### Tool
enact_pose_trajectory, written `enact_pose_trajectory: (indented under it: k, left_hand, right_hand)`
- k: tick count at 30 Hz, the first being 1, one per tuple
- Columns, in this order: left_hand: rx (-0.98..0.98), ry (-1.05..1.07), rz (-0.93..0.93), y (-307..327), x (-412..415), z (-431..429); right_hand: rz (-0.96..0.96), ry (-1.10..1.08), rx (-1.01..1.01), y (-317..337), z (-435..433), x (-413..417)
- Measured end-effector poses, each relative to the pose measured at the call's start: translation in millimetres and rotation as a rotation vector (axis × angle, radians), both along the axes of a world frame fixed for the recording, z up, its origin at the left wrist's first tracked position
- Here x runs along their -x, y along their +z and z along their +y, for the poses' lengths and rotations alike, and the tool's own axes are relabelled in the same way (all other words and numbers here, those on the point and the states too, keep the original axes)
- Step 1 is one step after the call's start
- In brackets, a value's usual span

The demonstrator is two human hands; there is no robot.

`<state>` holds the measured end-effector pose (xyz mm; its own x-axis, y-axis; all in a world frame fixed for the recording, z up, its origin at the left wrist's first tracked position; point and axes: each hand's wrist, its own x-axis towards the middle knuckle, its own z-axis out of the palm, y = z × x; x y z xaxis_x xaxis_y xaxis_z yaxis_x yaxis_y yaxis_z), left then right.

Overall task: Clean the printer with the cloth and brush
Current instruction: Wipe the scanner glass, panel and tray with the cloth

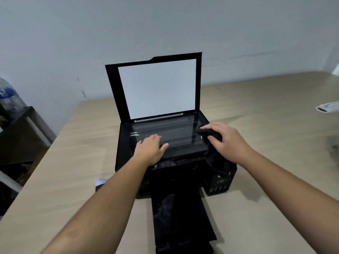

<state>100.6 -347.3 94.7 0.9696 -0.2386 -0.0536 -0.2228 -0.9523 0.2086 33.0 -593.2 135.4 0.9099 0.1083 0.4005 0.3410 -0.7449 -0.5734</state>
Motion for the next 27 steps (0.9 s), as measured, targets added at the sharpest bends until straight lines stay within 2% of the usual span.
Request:
enact_pose_trajectory:
  k: [2,8,13,15,17,19,24,27]
  left_hand:
    - [-0.030,-0.059,0.063,-3,0,-16]
    - [-0.082,-0.073,0.039,-14,-4,-26]
    - [-0.073,-0.075,0.063,-8,-7,-25]
    - [-0.079,-0.086,0.075,-9,-7,-22]
    - [-0.085,-0.099,0.081,-10,-8,-20]
    - [-0.085,-0.110,0.083,-10,-10,-20]
    - [-0.083,-0.110,0.099,-12,-7,-20]
    - [-0.086,-0.114,0.096,-12,-7,-19]
  right_hand:
    - [-0.071,-0.127,0.081,-9,-18,6]
    - [0.075,-0.186,0.429,-95,-29,39]
    - [0.068,-0.299,0.323,-90,-11,0]
    - [-0.033,-0.229,0.352,-100,-6,11]
    - [-0.141,-0.068,0.405,-115,-19,36]
    - [-0.186,0.001,0.440,-121,-40,45]
    - [-0.017,-0.240,0.202,-95,-18,4]
    - [-0.065,-0.124,0.268,-95,-6,3]
